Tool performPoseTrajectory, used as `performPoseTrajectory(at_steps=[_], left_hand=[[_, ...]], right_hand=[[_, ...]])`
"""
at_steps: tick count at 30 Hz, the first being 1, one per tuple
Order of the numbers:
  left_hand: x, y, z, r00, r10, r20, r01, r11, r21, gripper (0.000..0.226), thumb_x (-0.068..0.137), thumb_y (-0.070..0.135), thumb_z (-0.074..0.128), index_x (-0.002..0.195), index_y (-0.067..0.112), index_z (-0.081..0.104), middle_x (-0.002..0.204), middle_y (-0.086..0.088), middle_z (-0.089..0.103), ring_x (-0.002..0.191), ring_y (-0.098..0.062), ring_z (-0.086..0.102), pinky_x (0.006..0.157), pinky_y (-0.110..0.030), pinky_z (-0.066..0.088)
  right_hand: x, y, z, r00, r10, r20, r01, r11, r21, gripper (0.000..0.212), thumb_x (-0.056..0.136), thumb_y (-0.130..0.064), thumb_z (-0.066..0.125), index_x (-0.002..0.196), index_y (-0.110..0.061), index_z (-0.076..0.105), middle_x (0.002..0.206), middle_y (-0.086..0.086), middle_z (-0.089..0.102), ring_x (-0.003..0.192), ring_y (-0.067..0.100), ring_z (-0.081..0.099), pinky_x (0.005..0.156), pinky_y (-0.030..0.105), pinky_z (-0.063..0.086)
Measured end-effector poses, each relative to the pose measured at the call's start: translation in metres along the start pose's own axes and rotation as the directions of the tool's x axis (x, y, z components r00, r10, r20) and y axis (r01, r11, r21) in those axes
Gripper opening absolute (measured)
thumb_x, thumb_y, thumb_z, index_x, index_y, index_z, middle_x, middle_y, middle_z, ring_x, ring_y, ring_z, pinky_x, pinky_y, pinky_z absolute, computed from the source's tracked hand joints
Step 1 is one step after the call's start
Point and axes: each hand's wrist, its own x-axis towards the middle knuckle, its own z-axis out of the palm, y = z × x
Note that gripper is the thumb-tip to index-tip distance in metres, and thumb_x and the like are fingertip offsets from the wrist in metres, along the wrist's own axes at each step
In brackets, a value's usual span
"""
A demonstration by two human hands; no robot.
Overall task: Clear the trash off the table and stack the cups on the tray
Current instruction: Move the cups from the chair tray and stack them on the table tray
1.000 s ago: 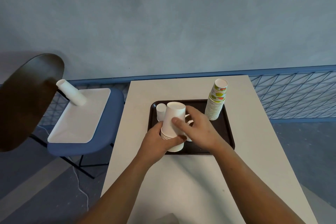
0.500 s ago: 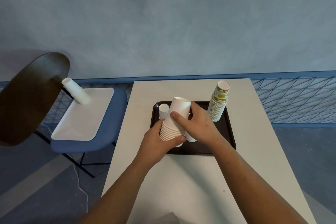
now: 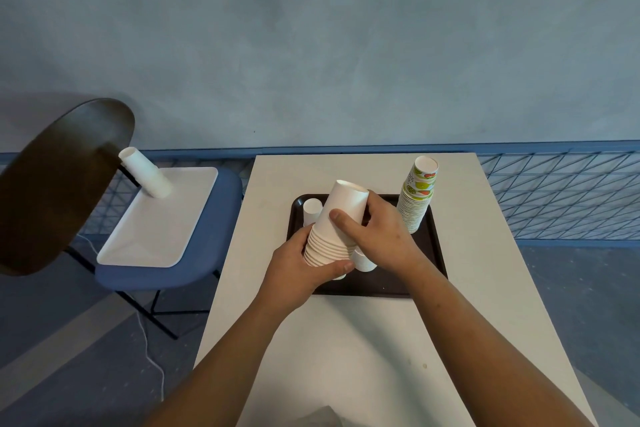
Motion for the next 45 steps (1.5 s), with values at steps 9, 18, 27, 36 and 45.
performPoseTrajectory(at_steps=[9, 18, 27, 36, 45], left_hand=[[0.004, -0.012, 0.001, 0.999, -0.008, 0.052, 0.005, 0.998, 0.060, 0.058, 0.080, 0.048, 0.085, 0.129, 0.044, 0.055, 0.111, 0.022, 0.068, 0.101, 0.002, 0.065, 0.073, -0.014, 0.051], [0.021, -0.020, 0.015, 0.984, -0.166, 0.065, 0.177, 0.950, -0.258, 0.042, 0.090, 0.030, 0.071, 0.129, 0.032, 0.056, 0.124, -0.001, 0.065, 0.116, -0.016, 0.063, 0.100, -0.034, 0.054], [0.060, -0.002, 0.039, 0.993, -0.121, 0.003, 0.119, 0.974, -0.194, 0.062, 0.075, 0.028, 0.084, 0.128, 0.029, 0.054, 0.121, 0.009, 0.068, 0.108, -0.007, 0.066, 0.083, -0.025, 0.054], [0.108, -0.006, 0.073, 0.998, -0.044, -0.053, 0.040, 0.997, -0.070, 0.089, 0.068, 0.041, 0.094, 0.140, 0.029, 0.043, 0.133, 0.014, 0.063, 0.119, -0.009, 0.063, 0.103, -0.044, 0.055], [0.131, -0.041, 0.104, 0.997, -0.047, -0.068, 0.051, 0.997, 0.064, 0.087, 0.074, 0.035, 0.092, 0.140, 0.028, 0.037, 0.131, 0.013, 0.055, 0.118, -0.012, 0.058, 0.102, -0.035, 0.048]], right_hand=[[0.008, 0.008, -0.008, 0.979, 0.164, -0.125, -0.133, 0.964, 0.228, 0.055, 0.076, -0.068, 0.068, 0.104, -0.021, 0.064, 0.092, -0.003, 0.071, 0.088, 0.015, 0.069, 0.080, 0.045, 0.060], [0.016, 0.030, -0.038, 0.894, 0.441, -0.083, -0.230, 0.607, 0.761, 0.022, 0.098, -0.033, 0.064, 0.109, -0.014, 0.064, 0.103, 0.007, 0.068, 0.099, 0.023, 0.067, 0.088, 0.046, 0.058], [0.001, 0.076, -0.057, 0.785, 0.618, -0.042, -0.302, 0.442, 0.845, 0.040, 0.097, -0.035, 0.066, 0.129, -0.012, 0.054, 0.121, 0.015, 0.066, 0.107, 0.028, 0.067, 0.075, 0.042, 0.059], [-0.014, 0.105, -0.076, 0.733, 0.679, -0.037, -0.335, 0.409, 0.849, 0.034, 0.098, -0.033, 0.065, 0.123, -0.011, 0.056, 0.114, 0.012, 0.067, 0.105, 0.026, 0.067, 0.080, 0.043, 0.060], [-0.016, 0.124, -0.093, 0.698, 0.714, -0.054, -0.339, 0.397, 0.853, 0.041, 0.097, -0.033, 0.066, 0.128, -0.010, 0.050, 0.117, 0.012, 0.063, 0.111, 0.027, 0.064, 0.088, 0.046, 0.058]])
